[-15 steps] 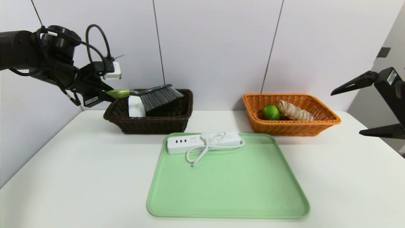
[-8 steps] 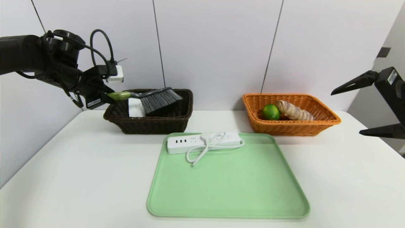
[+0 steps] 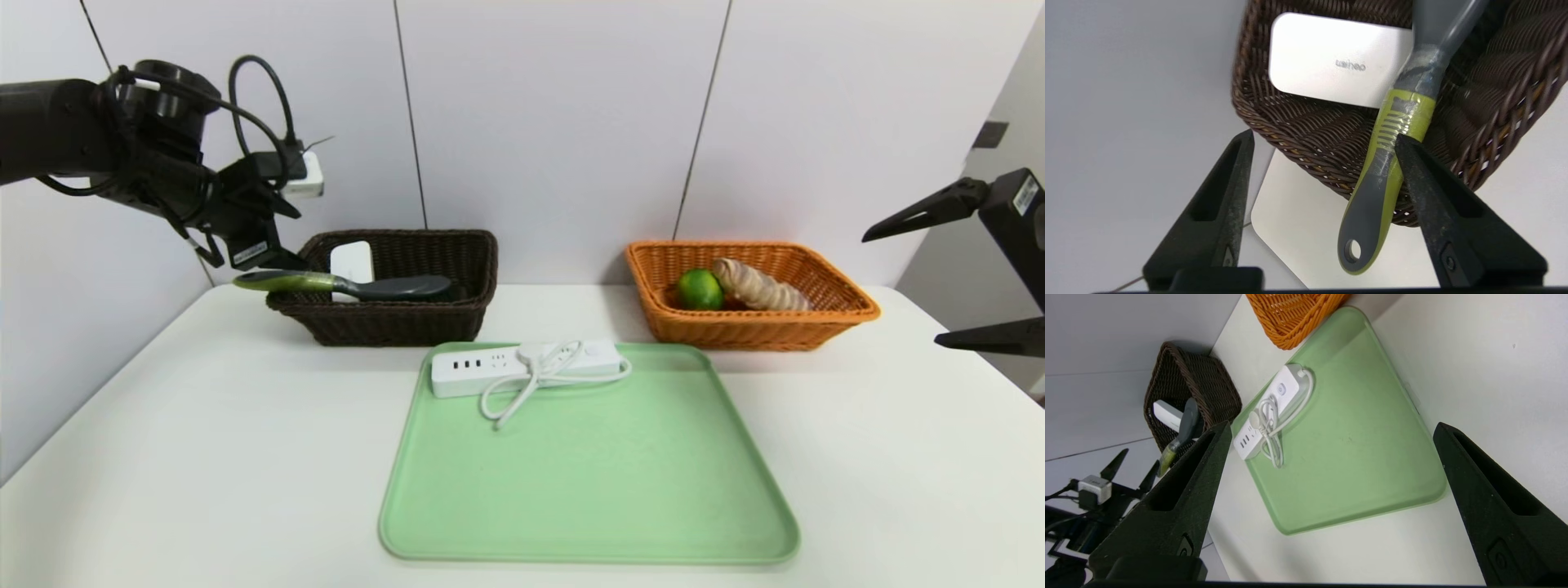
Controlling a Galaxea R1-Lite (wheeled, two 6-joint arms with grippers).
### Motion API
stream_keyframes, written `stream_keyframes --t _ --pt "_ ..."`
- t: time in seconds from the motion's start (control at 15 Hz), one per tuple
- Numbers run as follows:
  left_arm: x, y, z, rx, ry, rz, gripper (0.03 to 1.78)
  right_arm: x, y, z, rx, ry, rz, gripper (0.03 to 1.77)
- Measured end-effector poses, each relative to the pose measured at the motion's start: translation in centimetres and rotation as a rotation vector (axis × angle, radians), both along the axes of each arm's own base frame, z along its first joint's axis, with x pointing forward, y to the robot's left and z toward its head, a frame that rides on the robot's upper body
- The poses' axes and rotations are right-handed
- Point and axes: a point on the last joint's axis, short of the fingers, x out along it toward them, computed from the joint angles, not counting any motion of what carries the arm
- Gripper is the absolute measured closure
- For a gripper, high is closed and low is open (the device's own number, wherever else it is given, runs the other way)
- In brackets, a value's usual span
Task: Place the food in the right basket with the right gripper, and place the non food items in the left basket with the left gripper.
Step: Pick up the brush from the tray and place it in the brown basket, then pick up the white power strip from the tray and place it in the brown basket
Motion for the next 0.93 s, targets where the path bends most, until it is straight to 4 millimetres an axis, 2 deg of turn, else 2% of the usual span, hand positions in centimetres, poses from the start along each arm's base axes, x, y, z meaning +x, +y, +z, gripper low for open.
stream_keyframes --t 0.13,0.27,0.47,0.67,0.8,0.93 --pt "-1.8 -1.2 2.2 -0.112 -0.017 -0.012 0.46 -0.2 0.0 -0.2 0.001 0.005 -0.001 0.09" --pt "-4.6 -3.6 4.1 -0.253 0.032 -0.074 0.38 -0.2 -0.1 -0.4 0.001 0.010 -0.001 0.09" --pt "-9.4 -9.6 6.4 -0.504 0.202 -0.134 0.30 -0.3 0.0 -0.3 0.005 0.002 0.002 0.09" --pt "-13.7 -15.5 7.8 -0.699 0.363 -0.099 0.23 -0.4 0.0 -0.2 0.006 -0.004 0.005 0.09" --pt "-15.3 -17.4 8.0 -0.765 0.429 -0.037 0.20 -0.5 -0.1 -0.3 0.010 0.000 0.001 0.09" --pt "-16.1 -17.7 7.6 -0.766 0.496 0.010 0.18 -0.7 -0.1 -0.4 0.027 0.008 -0.004 0.09"
